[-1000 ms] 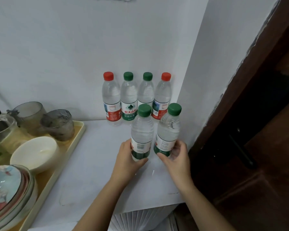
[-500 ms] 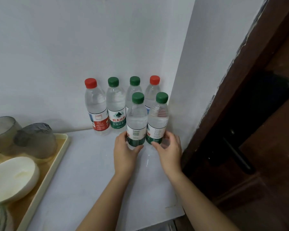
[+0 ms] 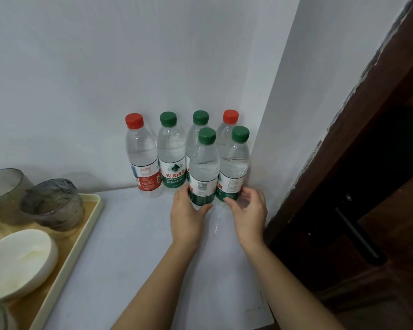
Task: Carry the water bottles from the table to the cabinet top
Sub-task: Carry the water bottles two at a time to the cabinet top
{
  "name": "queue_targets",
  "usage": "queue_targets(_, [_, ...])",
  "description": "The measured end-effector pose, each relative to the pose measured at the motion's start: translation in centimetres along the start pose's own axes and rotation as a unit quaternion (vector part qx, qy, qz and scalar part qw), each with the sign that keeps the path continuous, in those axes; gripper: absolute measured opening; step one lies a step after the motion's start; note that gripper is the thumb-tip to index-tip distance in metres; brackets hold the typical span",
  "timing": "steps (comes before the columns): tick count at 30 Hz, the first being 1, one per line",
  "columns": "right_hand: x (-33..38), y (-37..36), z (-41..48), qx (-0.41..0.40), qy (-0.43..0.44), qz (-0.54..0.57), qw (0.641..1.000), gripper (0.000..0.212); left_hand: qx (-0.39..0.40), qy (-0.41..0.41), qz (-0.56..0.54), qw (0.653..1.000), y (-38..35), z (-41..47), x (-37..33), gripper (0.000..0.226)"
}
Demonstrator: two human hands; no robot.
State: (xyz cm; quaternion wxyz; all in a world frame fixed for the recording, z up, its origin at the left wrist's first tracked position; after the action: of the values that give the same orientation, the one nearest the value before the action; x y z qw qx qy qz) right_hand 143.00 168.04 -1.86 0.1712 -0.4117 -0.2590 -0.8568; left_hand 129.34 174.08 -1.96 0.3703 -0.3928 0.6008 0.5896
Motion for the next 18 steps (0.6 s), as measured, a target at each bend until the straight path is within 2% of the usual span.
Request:
queue_targets(10, [0.0,-0.1,0.5,0.03,-0.001,-0.022,0.999,0.044,0.024,0.014,0.034,0.999,0.2,0.4,-0.7,0.072])
queue_targets(14, [0.3,1.5,-0.9,0.131,-0.022,-0.062,0.989,0.072,0.027,0.02,0.105,0.994,1.2,-0.7,-0.7,0.091])
queue_targets(16, [0.9,3.2,-2.4,0.189,-0.009,-0.12,0.975,0.077,0.007,0.013,0.185,0.983,2.1,-2.4,-0.3,0.1])
queue_targets(18, [1.7,5.0,-4.1,0.252,0.025,-0.166,0.953,0.077,0.004,0.006,0.265,0.964,3.3,-5.3,0.2,0.098])
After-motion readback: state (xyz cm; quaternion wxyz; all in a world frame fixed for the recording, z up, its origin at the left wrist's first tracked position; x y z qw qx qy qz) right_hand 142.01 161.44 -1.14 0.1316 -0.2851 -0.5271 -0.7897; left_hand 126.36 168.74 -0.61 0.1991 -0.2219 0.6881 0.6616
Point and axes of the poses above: each hand's wrist, its own z-axis towards the middle knuckle, its own y-axis out of the back of the hand, x = y × z, the point moved 2 cm from there along z, towards the middle knuckle, and after that the axes turned 15 degrees about y, right-handed, at the moved point
